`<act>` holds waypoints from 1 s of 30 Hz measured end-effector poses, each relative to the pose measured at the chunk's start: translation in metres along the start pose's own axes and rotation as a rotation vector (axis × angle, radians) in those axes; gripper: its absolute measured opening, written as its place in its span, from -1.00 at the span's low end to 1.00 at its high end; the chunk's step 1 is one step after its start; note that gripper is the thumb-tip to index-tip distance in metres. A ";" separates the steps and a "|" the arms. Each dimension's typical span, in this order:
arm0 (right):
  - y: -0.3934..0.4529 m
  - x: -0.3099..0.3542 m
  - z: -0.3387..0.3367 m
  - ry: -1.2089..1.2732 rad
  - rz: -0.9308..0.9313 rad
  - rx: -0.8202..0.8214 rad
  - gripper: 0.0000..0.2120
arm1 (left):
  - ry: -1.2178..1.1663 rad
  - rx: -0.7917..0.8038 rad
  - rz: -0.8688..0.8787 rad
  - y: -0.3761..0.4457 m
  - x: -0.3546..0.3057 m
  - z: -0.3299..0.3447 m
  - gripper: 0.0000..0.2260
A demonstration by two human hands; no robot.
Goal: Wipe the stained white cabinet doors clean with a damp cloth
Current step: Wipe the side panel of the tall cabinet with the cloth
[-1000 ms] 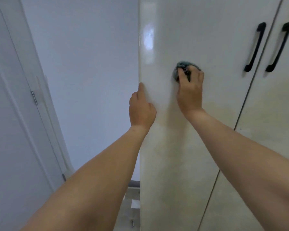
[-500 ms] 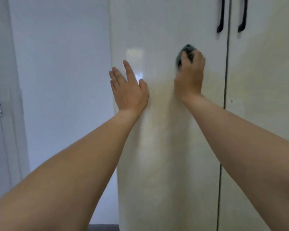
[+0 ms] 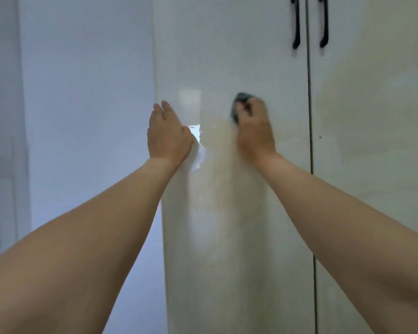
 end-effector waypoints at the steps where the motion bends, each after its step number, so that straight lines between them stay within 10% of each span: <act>1: -0.004 0.013 0.008 -0.032 -0.179 0.089 -0.60 | 0.009 0.007 -0.014 -0.004 0.007 -0.001 -0.37; 3: 0.003 0.001 0.005 -0.069 -0.299 0.109 -0.59 | 0.024 0.040 -0.031 -0.018 0.014 0.001 -0.38; 9: 0.089 -0.005 -0.021 -0.137 0.114 -0.141 -0.56 | 0.066 0.050 0.030 -0.028 0.021 0.007 -0.36; 14: 0.141 0.059 0.040 0.344 -0.029 -0.014 -0.76 | 0.096 0.062 0.074 -0.021 0.032 0.004 -0.38; 19: 0.052 0.108 0.067 0.043 -0.752 0.322 -0.58 | 0.085 0.077 0.076 -0.026 0.030 0.006 -0.33; 25: 0.112 0.088 0.054 0.126 -0.136 0.099 -0.55 | 0.064 0.139 0.079 -0.026 0.034 0.009 -0.31; 30: 0.041 0.115 0.073 0.112 -0.533 0.288 -0.56 | -0.031 0.128 0.110 -0.032 0.037 0.006 -0.38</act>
Point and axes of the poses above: each hand's wrist, its own y-axis towards the middle knuckle, its own z-axis out of the palm, x = y × z, the point moved 5 cm from there along y, towards the middle knuckle, and after that the axes turned 8 degrees about y, right-handed, at the moved point
